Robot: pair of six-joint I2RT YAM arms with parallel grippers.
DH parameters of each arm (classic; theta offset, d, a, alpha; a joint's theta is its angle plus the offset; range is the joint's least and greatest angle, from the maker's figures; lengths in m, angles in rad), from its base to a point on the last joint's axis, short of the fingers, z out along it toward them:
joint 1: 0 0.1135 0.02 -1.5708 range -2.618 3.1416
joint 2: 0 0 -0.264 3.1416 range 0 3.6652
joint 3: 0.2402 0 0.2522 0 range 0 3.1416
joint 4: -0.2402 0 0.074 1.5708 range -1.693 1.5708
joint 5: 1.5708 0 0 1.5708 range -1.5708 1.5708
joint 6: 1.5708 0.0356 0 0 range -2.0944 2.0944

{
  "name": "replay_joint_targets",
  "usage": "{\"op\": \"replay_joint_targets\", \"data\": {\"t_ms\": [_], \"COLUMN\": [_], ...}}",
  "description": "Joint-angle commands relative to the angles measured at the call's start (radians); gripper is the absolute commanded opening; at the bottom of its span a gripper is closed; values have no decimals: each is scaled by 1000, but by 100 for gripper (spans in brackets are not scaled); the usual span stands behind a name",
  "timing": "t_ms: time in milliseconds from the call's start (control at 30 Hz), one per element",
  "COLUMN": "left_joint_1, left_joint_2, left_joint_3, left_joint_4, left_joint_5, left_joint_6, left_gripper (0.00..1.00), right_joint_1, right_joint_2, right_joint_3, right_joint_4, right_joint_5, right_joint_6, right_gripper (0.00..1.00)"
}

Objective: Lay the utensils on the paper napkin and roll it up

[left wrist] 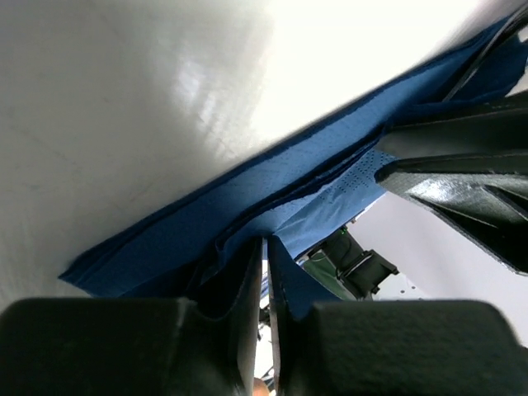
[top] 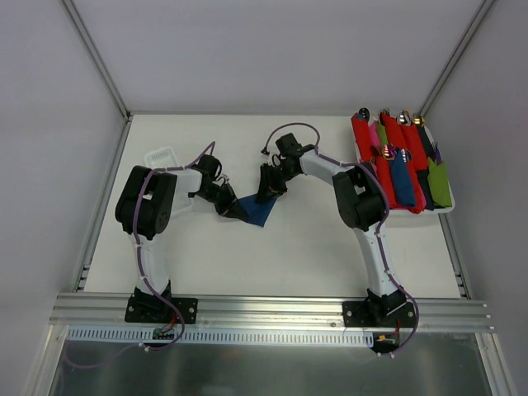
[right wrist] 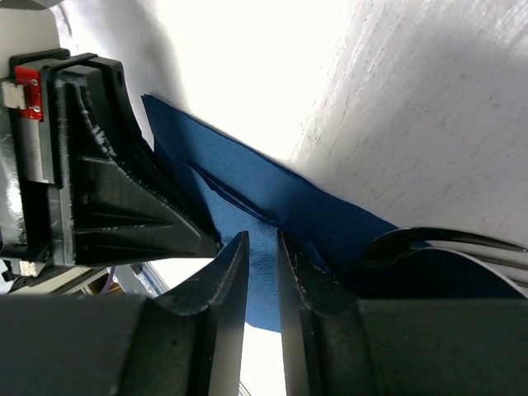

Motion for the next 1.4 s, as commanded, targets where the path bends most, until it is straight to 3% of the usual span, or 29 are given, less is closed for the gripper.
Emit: {"op": "replay_joint_targets", "data": {"t_ms": [0, 267, 433, 600, 933, 1367], "left_joint_1": [-16, 24, 96, 106, 110, 121], "left_joint_2": [-55, -325, -395, -361, -191, -94], "left_joint_3": [-59, -175, -286, -352, -387, -479], "left_joint_4": [17, 120, 169, 234, 586, 937], "left_joint_5": [-159, -162, -162, -162, -142, -138], "left_joint_6": [51, 21, -15, -36, -117, -148], "left_gripper": [17, 48, 55, 57, 59, 62], "right_joint_1": [1, 7, 19, 27, 46, 59], "right_joint_2": [25, 23, 19, 16, 36, 37], "right_joint_3": [26, 37, 37, 40, 97, 104], "right_joint_4": [-54, -79, -94, -111, -172, -197], "right_joint_5": [66, 86, 101, 126, 159, 193], "right_joint_6": [-56, -70, -80, -86, -149, -183], "right_gripper": [23, 21, 19, 18, 17, 14]}}
